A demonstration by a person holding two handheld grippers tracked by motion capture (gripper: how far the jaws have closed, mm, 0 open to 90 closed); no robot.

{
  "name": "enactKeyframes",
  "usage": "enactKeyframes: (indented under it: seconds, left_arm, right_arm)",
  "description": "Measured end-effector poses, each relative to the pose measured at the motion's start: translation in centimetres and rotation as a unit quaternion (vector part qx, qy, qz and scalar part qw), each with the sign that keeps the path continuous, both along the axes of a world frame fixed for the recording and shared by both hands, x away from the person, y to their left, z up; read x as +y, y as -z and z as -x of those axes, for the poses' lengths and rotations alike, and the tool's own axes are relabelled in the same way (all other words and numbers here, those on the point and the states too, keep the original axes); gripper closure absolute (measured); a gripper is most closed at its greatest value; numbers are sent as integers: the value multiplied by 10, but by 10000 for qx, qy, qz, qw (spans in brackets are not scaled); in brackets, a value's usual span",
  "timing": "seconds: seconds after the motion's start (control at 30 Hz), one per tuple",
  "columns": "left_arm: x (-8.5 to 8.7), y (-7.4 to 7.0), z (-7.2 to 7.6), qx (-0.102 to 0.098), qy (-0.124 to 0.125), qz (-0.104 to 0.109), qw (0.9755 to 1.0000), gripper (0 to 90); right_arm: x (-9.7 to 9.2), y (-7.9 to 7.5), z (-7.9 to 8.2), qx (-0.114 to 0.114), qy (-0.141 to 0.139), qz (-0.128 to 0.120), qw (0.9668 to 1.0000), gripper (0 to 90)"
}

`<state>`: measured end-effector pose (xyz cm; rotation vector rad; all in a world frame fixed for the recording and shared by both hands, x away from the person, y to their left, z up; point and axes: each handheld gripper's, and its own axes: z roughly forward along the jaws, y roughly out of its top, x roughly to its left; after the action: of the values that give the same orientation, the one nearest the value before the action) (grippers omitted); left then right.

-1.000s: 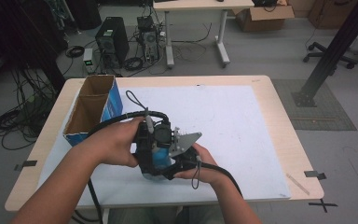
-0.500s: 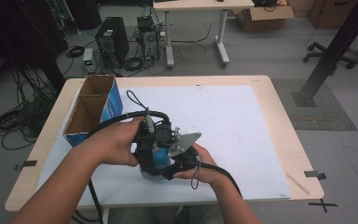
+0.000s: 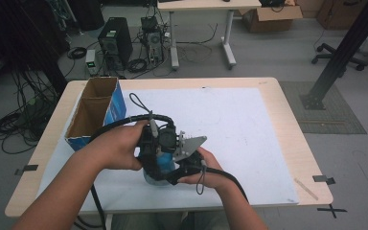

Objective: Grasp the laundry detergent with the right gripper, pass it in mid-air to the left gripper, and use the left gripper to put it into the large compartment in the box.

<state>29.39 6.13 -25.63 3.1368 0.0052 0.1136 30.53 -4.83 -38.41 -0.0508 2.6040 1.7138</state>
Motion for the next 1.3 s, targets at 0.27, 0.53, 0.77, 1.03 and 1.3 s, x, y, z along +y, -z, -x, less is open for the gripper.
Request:
enactKeyframes:
  seconds: [0.27,0.53,0.77,1.03,1.3]
  left_arm:
    - [-2,1,1,-38,-54,-55,10000,391]
    - [-3,-1,2,-28,-71,-39,10000,398]
    - [-4,-5,1,29,-104,-29,9999,401]
    - [-5,-6,0,-117,-136,-151,9997,399]
    - [-7,-5,0,-93,-104,-196,9997,398]
  right_arm:
    - [0,0,1,-22,35,21,10000,451]
    - [-2,-1,1,-71,2,28,10000,451]
    - [-2,-3,2,-18,-1,-39,10000,439]
    - [-5,-4,3,271,80,-111,9995,259]
    - [-13,-2,0,311,290,-188,9989,141]
